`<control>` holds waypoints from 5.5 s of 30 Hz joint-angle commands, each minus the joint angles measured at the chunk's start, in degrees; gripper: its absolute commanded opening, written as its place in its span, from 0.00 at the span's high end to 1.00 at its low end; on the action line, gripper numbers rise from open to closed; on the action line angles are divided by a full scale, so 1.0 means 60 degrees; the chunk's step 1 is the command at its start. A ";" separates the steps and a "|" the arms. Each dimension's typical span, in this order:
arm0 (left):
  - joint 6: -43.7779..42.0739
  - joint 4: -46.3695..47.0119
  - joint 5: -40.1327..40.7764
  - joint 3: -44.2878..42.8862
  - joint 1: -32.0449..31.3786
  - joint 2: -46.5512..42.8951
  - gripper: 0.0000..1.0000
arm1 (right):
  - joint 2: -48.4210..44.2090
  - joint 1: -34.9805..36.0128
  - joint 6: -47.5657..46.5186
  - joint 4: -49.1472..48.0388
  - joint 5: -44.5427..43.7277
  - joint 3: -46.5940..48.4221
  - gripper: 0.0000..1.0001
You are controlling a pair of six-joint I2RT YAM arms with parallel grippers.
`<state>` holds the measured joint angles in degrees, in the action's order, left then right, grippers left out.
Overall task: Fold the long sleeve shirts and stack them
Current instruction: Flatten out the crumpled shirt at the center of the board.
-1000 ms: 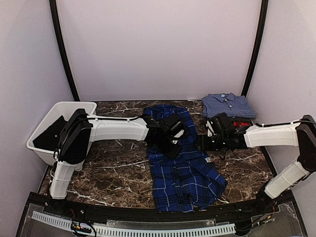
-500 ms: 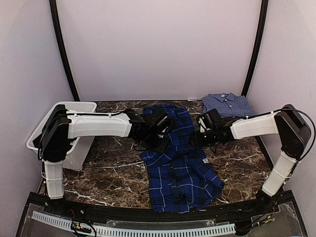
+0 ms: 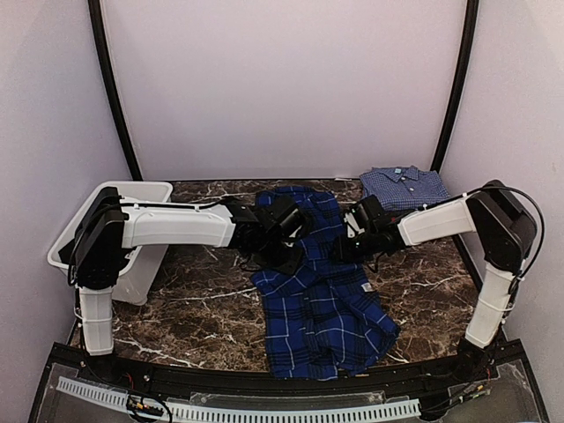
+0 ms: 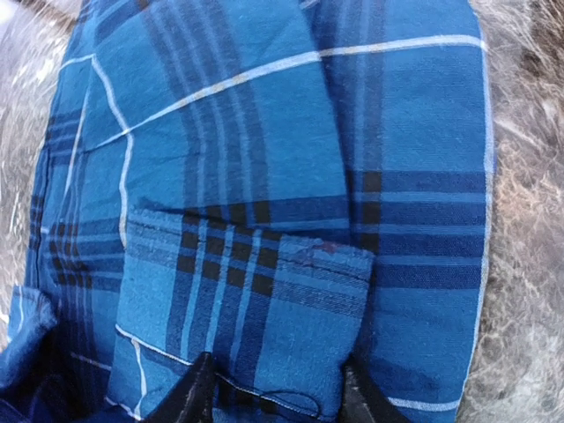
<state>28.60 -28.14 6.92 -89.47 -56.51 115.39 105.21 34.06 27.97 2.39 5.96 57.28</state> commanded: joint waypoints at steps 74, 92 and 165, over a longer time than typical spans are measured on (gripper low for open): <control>-0.2320 -0.3536 0.0615 -0.6624 0.8339 -0.0727 1.00 | -0.1308 -0.6039 -0.1579 0.3484 -0.1038 0.6977 1.00; -0.2108 -0.3756 0.0152 -0.7060 0.9881 -0.0594 1.00 | -0.1323 -0.6593 -0.1576 0.3640 -0.0671 0.7138 1.00; 0.3204 -0.1726 0.0458 0.3594 0.0868 -0.5254 0.39 | -0.7353 0.5998 0.4443 0.4654 -0.3076 -0.2483 0.56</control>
<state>39.05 -39.62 9.69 -72.66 -44.95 86.76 62.26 65.43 46.24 29.43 -8.60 45.17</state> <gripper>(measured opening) 0.610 0.446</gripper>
